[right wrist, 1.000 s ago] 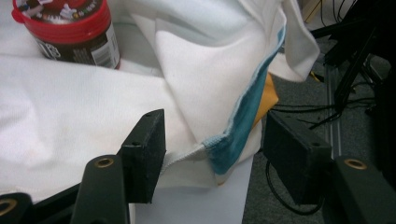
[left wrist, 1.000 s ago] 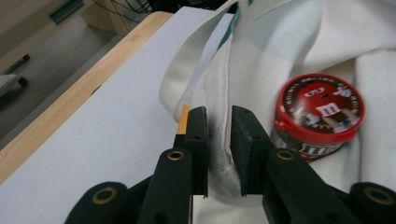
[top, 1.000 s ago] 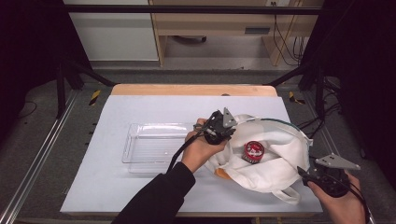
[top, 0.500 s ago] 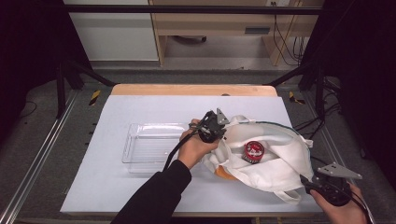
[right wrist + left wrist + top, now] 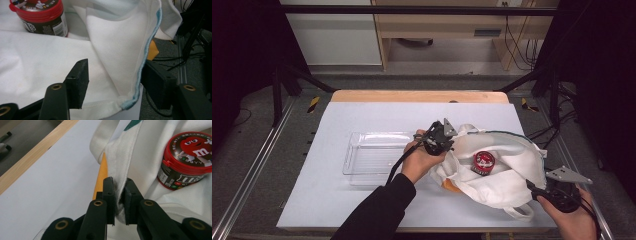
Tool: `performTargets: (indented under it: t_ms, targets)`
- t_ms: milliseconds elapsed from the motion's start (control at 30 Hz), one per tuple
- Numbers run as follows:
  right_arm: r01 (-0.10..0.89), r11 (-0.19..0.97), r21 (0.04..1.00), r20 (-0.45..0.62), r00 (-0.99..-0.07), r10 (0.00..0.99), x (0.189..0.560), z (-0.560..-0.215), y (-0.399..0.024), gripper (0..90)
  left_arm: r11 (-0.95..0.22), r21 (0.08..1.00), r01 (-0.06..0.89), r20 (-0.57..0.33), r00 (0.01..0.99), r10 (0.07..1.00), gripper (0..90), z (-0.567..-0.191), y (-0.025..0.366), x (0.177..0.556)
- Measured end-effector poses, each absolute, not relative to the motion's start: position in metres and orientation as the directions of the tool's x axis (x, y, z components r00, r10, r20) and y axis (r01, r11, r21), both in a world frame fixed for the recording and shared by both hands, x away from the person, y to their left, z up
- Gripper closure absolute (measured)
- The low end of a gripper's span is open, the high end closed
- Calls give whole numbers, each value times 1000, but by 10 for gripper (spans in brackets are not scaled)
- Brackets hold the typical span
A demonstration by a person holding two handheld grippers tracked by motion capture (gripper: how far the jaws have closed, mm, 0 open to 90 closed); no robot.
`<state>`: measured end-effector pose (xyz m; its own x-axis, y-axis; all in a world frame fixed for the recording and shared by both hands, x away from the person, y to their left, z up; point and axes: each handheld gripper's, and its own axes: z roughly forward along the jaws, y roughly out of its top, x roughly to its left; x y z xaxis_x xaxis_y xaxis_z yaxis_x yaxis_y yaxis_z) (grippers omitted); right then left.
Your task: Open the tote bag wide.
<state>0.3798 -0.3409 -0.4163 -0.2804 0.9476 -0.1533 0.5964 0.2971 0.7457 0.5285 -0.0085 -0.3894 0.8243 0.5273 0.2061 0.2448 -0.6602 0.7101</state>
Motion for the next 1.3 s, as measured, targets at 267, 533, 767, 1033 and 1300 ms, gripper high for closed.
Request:
performTargets:
  t_ms: [267, 533, 767, 1033, 1300]
  targets:
    - [633, 330, 700, -189, -281, 941, 384, -428, -348, 613, -664, 709, 236, 214, 826, 522, 819, -389, -8, 527]
    - [638, 365, 678, -218, -300, 929, 380, -434, -353, 771, -679, 695, 237, 220, 829, 514, 820, -392, -12, 526]
    - [620, 371, 691, -250, -277, 928, 379, -430, -356, 824, -669, 707, 230, 225, 823, 521, 822, -390, -12, 526]
    - [589, 357, 725, -265, -240, 934, 372, -415, -362, 835, -633, 748, 202, 239, 807, 540, 822, -378, -13, 524]
    - [622, 352, 700, -252, -247, 936, 371, -435, -365, 835, -663, 713, 230, 232, 814, 533, 823, -393, -17, 531]
